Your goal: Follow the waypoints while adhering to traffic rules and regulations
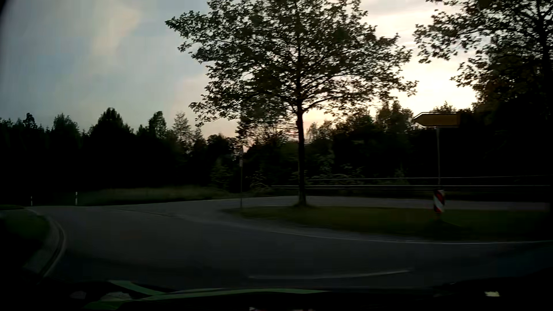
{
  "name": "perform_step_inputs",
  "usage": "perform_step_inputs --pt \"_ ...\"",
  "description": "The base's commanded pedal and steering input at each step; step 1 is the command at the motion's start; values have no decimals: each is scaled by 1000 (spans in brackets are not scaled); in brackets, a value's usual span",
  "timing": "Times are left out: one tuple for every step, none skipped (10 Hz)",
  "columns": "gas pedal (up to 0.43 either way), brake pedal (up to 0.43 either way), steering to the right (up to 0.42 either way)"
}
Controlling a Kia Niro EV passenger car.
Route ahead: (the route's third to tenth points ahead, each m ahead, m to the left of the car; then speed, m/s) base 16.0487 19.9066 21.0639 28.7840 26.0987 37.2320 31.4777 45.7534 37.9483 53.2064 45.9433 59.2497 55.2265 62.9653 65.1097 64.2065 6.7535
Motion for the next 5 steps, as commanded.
perform_step_inputs --pt "197 0 -372" --pt "228 0 -366" --pt "228 0 -354" --pt "228 0 -342" --pt "240 0 -334"
